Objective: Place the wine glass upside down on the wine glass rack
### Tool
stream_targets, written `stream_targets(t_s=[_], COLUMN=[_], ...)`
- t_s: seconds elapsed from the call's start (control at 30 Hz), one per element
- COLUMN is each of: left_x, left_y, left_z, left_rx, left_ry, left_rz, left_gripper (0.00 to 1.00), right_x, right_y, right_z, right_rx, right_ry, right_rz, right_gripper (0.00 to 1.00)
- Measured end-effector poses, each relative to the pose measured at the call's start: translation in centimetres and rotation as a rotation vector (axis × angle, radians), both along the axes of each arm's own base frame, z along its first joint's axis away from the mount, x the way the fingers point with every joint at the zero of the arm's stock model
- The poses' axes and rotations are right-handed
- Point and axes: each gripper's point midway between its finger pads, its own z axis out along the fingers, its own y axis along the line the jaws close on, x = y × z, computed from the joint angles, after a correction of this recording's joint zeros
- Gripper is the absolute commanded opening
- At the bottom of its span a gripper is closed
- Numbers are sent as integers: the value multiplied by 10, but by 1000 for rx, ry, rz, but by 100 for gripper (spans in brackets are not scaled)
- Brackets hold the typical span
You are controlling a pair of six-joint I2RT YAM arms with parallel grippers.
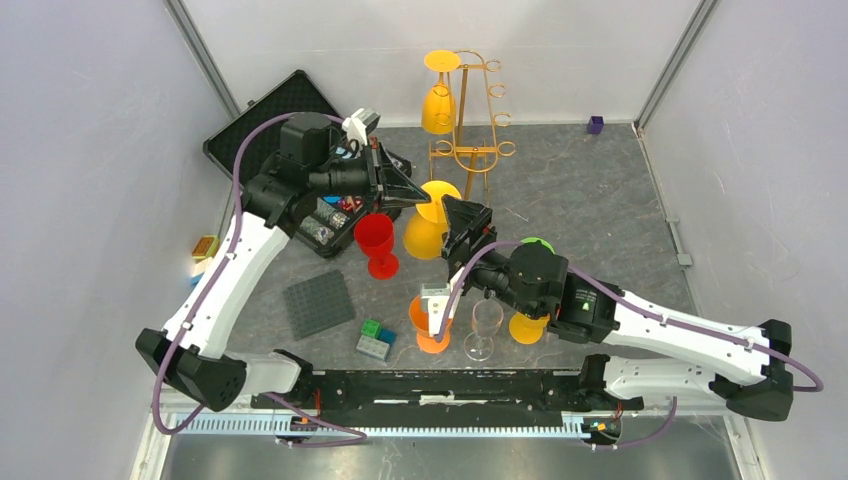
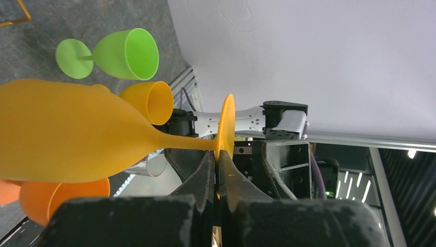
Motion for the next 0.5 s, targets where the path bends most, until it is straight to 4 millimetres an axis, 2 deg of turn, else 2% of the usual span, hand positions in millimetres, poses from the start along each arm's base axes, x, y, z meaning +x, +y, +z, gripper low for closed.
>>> stream_targets(t_s=[0.23,0.5], left_x=[8,19], left_y=[13,32], left_z=[-2,2], left_rx=[77,180], left_ry=[-52,-149], left_rz=[61,165], left_gripper=[2,2], right_x=[-16,-32], right_y=[12,32], right_z=[9,41], right_rx=[115,263], right_ry=[162,384], right_rz=[96,234], right_gripper=[98,98])
